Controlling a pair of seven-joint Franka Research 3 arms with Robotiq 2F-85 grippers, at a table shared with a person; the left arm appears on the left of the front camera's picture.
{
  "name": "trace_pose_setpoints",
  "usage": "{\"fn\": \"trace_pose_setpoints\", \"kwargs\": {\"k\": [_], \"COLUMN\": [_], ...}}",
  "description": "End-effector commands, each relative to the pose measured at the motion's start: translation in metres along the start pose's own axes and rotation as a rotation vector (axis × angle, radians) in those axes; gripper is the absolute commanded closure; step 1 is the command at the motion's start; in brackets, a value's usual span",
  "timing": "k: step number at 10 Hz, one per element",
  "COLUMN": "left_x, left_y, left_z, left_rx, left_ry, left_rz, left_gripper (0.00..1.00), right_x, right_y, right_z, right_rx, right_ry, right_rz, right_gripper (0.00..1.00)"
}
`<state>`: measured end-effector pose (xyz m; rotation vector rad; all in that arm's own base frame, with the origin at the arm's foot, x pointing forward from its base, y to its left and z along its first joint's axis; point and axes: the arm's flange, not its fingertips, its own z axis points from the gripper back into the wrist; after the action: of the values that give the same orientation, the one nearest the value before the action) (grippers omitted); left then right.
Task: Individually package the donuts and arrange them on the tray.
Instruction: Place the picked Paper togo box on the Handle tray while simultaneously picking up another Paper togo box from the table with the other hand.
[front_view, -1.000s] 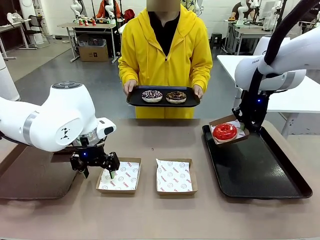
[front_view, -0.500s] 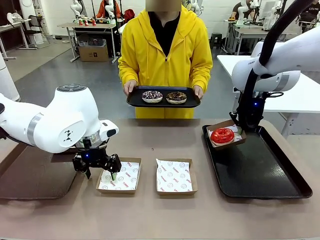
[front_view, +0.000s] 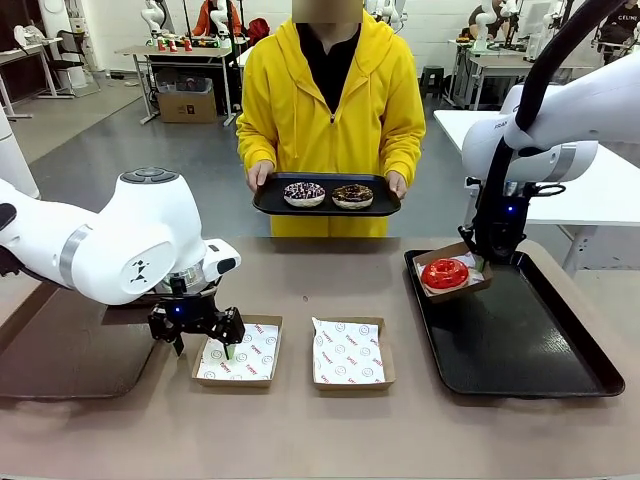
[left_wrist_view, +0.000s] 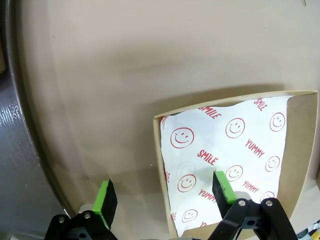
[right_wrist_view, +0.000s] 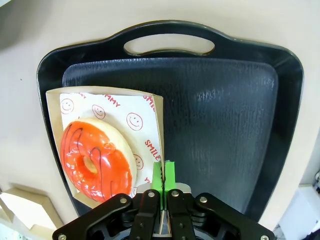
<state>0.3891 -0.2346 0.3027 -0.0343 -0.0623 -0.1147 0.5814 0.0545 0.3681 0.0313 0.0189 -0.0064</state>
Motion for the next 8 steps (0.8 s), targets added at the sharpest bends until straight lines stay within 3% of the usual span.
{"fn": "trace_pose_setpoints", "kwargs": {"k": [1,6,7,8], "left_x": [0.003,0.003,0.003,0.004], "left_y": [-0.01,-0.009,-0.011,-0.011], "left_z": [-0.005,0.008,0.009,0.008], "left_rx": [0.02,-0.006,-0.007,-0.009], "left_ry": [-0.031,-0.061,-0.058,-0.046], "left_rz": [0.026,0.045,0.04,0.041], "left_gripper": [0.0,0.0,0.59,0.6], "right_x": [0.005,0.006,0.005,0.004], "right_y": [0.002,0.003,0.003,0.003], "right_z": [0.003,0.0,0.0,0.0], "right_rx": [0.027,0.032,0.034,0.028], "right_ry": [0.014,0.014,0.009,0.007], "right_rz": [0.002,0.002,0.025,0.039], "right_gripper": [0.98,0.98,0.98,1.0]}}
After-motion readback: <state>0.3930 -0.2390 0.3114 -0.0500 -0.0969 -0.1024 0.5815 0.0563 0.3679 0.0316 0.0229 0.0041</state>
